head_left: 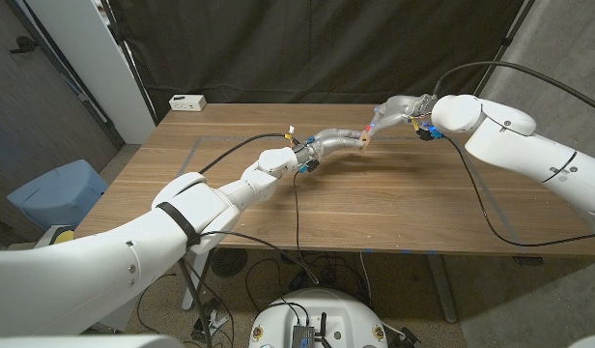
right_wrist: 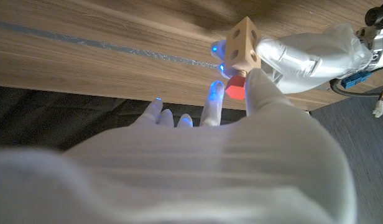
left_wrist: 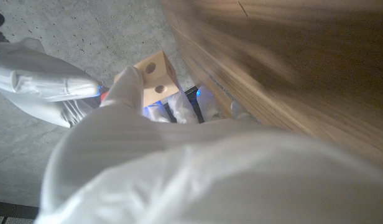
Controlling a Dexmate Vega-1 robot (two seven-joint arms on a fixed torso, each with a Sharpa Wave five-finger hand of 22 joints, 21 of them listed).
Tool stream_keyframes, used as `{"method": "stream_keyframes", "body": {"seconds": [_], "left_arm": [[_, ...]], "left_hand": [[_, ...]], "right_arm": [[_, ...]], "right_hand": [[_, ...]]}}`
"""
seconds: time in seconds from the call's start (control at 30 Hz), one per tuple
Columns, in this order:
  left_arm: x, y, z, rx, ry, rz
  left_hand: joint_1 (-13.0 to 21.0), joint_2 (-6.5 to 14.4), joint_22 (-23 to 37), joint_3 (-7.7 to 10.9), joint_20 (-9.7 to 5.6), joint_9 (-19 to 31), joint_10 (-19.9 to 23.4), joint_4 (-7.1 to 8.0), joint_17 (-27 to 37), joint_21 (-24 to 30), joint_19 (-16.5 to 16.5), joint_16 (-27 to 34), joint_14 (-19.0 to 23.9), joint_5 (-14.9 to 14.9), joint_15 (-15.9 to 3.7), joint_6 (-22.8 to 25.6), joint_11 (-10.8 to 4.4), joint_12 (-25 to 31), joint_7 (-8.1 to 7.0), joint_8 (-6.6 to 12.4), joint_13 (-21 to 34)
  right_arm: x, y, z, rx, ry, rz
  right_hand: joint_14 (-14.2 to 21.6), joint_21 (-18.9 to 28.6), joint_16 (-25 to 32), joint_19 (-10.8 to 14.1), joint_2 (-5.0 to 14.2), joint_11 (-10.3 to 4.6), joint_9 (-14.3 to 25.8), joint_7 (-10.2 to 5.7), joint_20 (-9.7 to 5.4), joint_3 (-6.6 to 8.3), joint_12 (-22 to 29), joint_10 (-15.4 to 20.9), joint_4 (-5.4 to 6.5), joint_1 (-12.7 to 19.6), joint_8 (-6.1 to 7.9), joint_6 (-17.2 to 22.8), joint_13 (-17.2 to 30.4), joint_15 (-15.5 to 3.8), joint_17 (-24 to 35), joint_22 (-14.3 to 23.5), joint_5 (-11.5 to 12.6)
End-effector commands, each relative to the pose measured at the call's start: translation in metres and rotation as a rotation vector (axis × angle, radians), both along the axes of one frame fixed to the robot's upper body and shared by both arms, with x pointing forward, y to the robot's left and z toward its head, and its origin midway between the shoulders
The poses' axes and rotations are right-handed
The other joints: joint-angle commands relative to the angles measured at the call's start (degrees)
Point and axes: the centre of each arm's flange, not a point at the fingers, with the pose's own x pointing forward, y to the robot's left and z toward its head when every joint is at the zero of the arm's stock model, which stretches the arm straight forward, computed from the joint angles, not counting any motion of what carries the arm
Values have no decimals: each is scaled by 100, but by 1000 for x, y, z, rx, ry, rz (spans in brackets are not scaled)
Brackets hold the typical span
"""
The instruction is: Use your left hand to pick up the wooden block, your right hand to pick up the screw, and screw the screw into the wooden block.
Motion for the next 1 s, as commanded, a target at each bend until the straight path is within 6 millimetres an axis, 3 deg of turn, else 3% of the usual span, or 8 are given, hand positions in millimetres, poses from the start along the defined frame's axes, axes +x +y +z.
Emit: {"method": "stream_keyframes", "body": {"seconds": [0.03,0.43,1.0], "left_arm": [[-1,-2,-1,5,1,-5],[0,-1,-1,6,6,-1],[2,-3,-1,12,19,10]], "left_hand": [[6,47,10,40,7,28,9,4,17,25,46,17,9,36,-210,70,-33,32,14,42,9],[3,44,10,38,7,28,10,5,16,25,45,15,7,36,-200,71,-23,36,14,42,15],[0,46,10,39,6,28,13,6,17,25,48,16,13,36,-205,67,-19,32,14,40,9]], "right_arm": [[2,-2,2,14,-4,-1],[6,-2,2,20,1,2],[7,-3,-1,25,-12,-30]], "right_hand": [[50,16,41,41,6,3,29,-13,13,34,30,70,36,59,59,111,4,3,20,13,-10],[102,18,46,85,-50,29,53,-10,4,22,36,135,64,59,125,258,5,-2,21,14,-25],[303,38,74,268,-88,-125,211,-153,-54,31,97,513,115,123,525,980,6,-95,27,18,-15]]}}
